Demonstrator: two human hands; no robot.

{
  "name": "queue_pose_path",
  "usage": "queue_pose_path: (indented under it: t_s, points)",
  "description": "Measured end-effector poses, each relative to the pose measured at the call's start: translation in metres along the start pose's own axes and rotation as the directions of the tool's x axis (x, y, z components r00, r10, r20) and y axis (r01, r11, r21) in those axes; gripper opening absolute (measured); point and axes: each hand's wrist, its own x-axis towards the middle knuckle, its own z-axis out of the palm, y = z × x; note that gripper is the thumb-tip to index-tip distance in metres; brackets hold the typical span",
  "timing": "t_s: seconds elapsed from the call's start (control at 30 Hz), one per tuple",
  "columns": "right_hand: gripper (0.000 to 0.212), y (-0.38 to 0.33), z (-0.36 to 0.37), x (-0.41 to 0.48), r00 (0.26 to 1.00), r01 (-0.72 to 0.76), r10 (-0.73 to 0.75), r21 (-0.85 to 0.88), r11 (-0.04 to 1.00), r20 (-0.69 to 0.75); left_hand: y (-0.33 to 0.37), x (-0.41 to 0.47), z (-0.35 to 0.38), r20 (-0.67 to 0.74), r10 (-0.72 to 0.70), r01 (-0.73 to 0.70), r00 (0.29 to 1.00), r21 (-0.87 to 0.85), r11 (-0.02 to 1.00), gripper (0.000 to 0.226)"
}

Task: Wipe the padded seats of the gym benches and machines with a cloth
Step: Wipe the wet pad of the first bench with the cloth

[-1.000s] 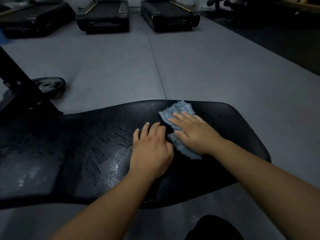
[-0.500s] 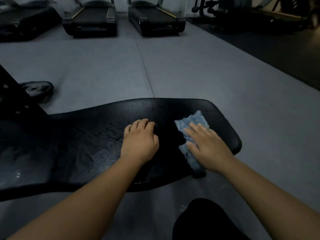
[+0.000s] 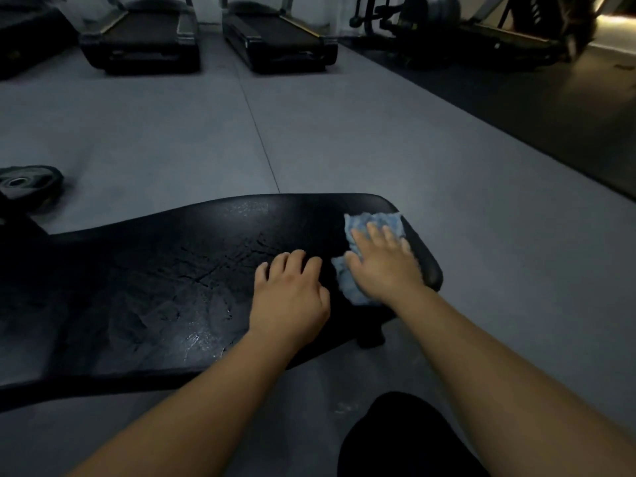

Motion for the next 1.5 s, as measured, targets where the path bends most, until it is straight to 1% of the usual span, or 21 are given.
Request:
queue_pose_path:
  t_s: [0.03, 0.1, 0.17, 0.23, 0.3, 0.4, 0.43, 0.57, 0.6, 0.67, 0.73, 0.8, 0.87, 1.0, 1.03, 1.1, 1.17, 1.23, 1.37, 1.43, 1.5]
  points:
    - [0.061, -0.009, 0.001, -0.001, 1.0, 0.024, -0.024, 0.013, 1.0, 0.008, 0.002, 0.003, -0.001, -0.016, -0.003, 0.003, 1.0, 0.025, 1.0, 0.044]
    - [0.064, -0.015, 0.002, -0.024, 0.986, 0.166, -0.166, 0.035, 0.985, -0.003, 0.003, 0.013, -0.001, -0.053, -0.007, 0.011, 0.999, 0.072, 0.997, 0.038]
    - [0.071, 0.004, 0.0, -0.051, 0.963, 0.27, -0.269, 0.05, 0.962, -0.021, 0.004, 0.024, 0.001, -0.069, -0.019, 0.024, 0.997, 0.067, 0.997, 0.034]
    - [0.07, 0.029, -0.005, -0.04, 0.97, 0.242, -0.241, 0.04, 0.969, -0.02, 0.005, 0.03, 0.008, -0.079, 0.023, -0.019, 0.997, 0.055, 0.998, 0.037]
    - [0.06, 0.041, -0.009, 0.0, 0.992, 0.125, -0.125, 0.026, 0.992, -0.025, 0.009, 0.034, 0.014, -0.073, 0.106, -0.101, 0.992, 0.058, 0.993, 0.045]
    - [0.061, 0.016, -0.01, 0.042, 1.0, 0.001, -0.001, 0.026, 1.0, 0.002, 0.009, 0.041, 0.012, -0.039, 0.148, -0.146, 0.988, 0.056, 0.988, 0.053]
    - [0.062, 0.01, -0.009, 0.041, 1.0, 0.022, -0.022, 0.028, 0.999, 0.005, 0.008, 0.046, 0.011, -0.024, 0.14, -0.139, 0.99, 0.03, 0.99, 0.056]
    - [0.06, 0.028, -0.006, -0.001, 0.968, 0.252, -0.252, 0.049, 0.966, -0.021, 0.009, 0.06, 0.013, 0.008, 0.075, -0.075, 0.997, -0.028, 0.997, 0.06]
    - [0.059, 0.038, -0.009, 0.004, 0.965, 0.261, -0.259, 0.058, 0.964, -0.036, 0.009, 0.062, 0.015, 0.001, 0.068, -0.068, 0.998, -0.028, 0.997, 0.06]
    - [0.06, 0.05, -0.011, 0.036, 0.98, 0.197, -0.196, 0.037, 0.98, -0.031, 0.01, 0.062, 0.015, 0.003, 0.067, -0.067, 0.998, -0.022, 0.998, 0.061]
    - [0.062, 0.042, -0.007, 0.076, 0.995, 0.097, -0.097, -0.007, 0.995, -0.017, 0.009, 0.061, 0.016, -0.001, 0.075, -0.075, 0.997, -0.012, 0.997, 0.06]
    - [0.063, 0.018, -0.004, 0.101, 0.998, 0.055, -0.055, -0.02, 0.998, -0.014, 0.01, 0.062, 0.015, -0.006, 0.078, -0.078, 0.997, -0.02, 0.997, 0.057]
    - [0.062, 0.0, -0.004, 0.098, 0.995, 0.1, -0.1, -0.024, 0.995, -0.004, 0.009, 0.061, 0.015, -0.015, 0.075, -0.075, 0.997, -0.021, 0.997, 0.056]
    - [0.07, 0.027, -0.008, 0.043, 0.938, 0.346, -0.346, 0.002, 0.938, 0.019, 0.008, 0.061, 0.015, -0.045, 0.068, -0.07, 0.997, -0.051, 0.996, 0.038]
    - [0.068, 0.039, -0.01, 0.038, 0.938, 0.346, -0.346, 0.022, 0.938, 0.027, 0.008, 0.062, 0.015, -0.041, 0.066, -0.068, 0.997, -0.055, 0.996, 0.037]
    - [0.061, 0.054, -0.011, 0.054, 0.962, 0.271, -0.272, 0.024, 0.962, 0.024, 0.008, 0.061, 0.016, -0.045, 0.071, -0.073, 0.996, -0.046, 0.996, 0.038]
    - [0.059, 0.05, -0.01, 0.084, 0.984, 0.179, -0.179, 0.023, 0.983, -0.004, 0.009, 0.061, 0.017, -0.056, 0.072, -0.075, 0.996, -0.043, 0.996, 0.038]
    - [0.061, 0.036, -0.007, 0.105, 0.988, 0.153, -0.153, 0.008, 0.988, -0.011, 0.008, 0.061, 0.018, -0.065, 0.066, -0.069, 0.996, -0.041, 0.997, 0.038]
    - [0.064, 0.038, -0.007, 0.073, 0.959, 0.282, -0.281, -0.021, 0.959, 0.037, 0.008, 0.059, 0.018, -0.065, 0.072, -0.076, 0.995, -0.052, 0.996, 0.042]
    - [0.063, 0.05, -0.011, 0.036, 0.928, 0.369, -0.369, 0.008, 0.929, 0.055, 0.008, 0.057, 0.019, -0.063, 0.07, -0.074, 0.996, -0.056, 0.996, 0.046]
    - [0.068, 0.057, -0.015, 0.006, 0.91, 0.409, -0.411, 0.04, 0.912, 0.055, 0.008, 0.056, 0.018, -0.045, 0.064, -0.067, 0.997, -0.07, 0.995, 0.049]
